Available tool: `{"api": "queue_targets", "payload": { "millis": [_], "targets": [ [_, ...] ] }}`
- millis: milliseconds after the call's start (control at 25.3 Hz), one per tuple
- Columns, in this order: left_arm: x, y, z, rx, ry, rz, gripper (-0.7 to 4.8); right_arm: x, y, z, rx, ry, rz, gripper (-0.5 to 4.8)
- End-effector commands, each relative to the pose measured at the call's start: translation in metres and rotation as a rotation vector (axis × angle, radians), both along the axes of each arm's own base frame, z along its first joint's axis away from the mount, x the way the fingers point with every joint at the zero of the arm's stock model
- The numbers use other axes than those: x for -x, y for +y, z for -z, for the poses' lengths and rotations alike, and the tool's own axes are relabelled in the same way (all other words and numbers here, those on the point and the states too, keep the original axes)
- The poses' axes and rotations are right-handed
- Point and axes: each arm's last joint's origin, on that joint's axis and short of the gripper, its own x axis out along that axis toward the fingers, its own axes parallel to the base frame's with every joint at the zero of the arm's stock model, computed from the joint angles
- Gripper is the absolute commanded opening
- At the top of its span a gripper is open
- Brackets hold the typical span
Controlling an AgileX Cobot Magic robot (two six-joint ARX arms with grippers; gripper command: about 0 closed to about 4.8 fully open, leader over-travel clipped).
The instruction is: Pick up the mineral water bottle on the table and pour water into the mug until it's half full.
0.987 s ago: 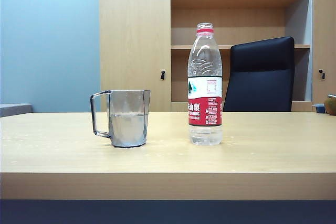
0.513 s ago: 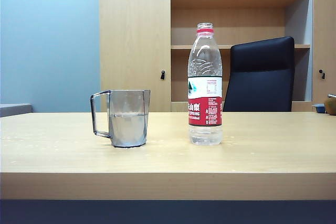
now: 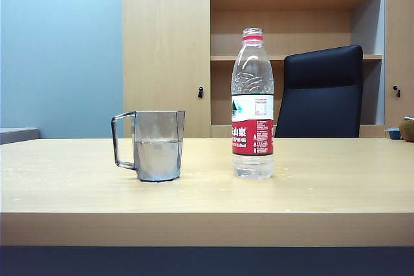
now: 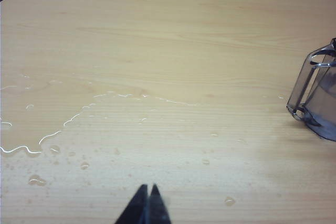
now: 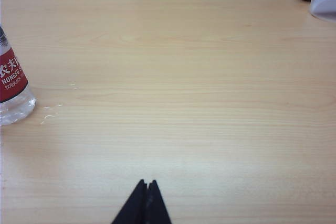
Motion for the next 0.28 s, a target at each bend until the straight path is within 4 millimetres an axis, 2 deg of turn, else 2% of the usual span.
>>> {"api": "queue_targets", "payload": {
  "millis": [39,276],
  "targets": [
    [0.0001,-0.0001,0.0001,0.000,0.005,0.002,-0.04,-0.0004,-0.0001,-0.0002,-0.003,-0.017,0.004,-0.07],
    [0.0001,-0.0001,0.0001,0.000,0.005,0.002,-0.04,-0.0004,-0.0001,-0.0001,-0.003,-0.016,0.004,-0.08]
  ]
}}
